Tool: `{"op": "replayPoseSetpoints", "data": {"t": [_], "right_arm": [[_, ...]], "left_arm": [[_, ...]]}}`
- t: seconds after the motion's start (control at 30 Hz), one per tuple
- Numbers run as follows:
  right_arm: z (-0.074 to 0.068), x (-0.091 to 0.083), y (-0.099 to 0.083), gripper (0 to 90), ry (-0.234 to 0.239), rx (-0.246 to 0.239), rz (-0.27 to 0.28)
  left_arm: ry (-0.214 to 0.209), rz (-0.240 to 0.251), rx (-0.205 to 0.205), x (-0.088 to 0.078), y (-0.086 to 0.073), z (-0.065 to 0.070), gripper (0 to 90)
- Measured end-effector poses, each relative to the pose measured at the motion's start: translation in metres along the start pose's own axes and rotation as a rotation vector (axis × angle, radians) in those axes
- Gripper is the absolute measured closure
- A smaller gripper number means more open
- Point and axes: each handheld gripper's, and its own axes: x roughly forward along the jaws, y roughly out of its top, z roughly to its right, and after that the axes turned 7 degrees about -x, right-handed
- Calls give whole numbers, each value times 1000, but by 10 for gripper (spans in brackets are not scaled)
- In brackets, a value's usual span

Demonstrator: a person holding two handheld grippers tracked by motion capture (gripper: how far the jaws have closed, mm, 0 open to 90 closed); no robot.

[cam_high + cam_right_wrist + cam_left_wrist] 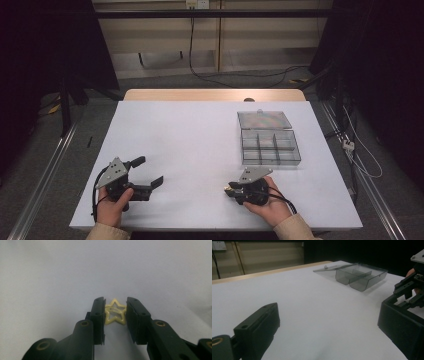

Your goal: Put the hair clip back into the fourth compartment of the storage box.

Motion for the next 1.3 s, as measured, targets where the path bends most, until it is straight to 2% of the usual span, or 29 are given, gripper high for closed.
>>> {"op": "replayPoseSetpoints", "data": {"t": [0.13, 0.17, 0.27, 0.3, 0.33, 0.53, 0.7, 0.8, 0.87, 1.17, 1.3], "right_arm": [[-2, 1, 1, 698, -8, -12, -9], [-1, 1, 2, 705, -9, -13, -14], [0, 1, 3, 719, -1, -3, -23], [-1, 2, 3, 733, -5, -1, -26], [-1, 2, 3, 733, -5, -1, -26], [1, 2, 2, 737, 4, 13, -14], [1, 1, 1, 738, 2, 37, -1], [0, 1, 1, 738, -6, 26, -2], [2, 1, 1, 738, 6, 43, 5], [5, -2, 2, 737, 22, 67, 10], [10, -8, 2, 737, 25, 93, 41]], "left_arm": [[0, -5, 14, 2, 1, 1, 39], [-3, -2, 4, 3, 1, 3, 40], [-6, -5, 7, 4, 1, 3, 39], [-4, -10, 23, 4, 2, 3, 40], [-5, -8, 22, 5, 2, 3, 40], [-10, -3, 9, 7, 2, 3, 40], [-9, -2, 18, 7, 3, 3, 41], [-7, 1, 20, 6, 3, 2, 41], [-9, 4, 9, 6, 3, 2, 41], [-3, -1, 16, 4, 3, -1, 41], [1, 0, 11, 4, 3, -1, 41]]}}
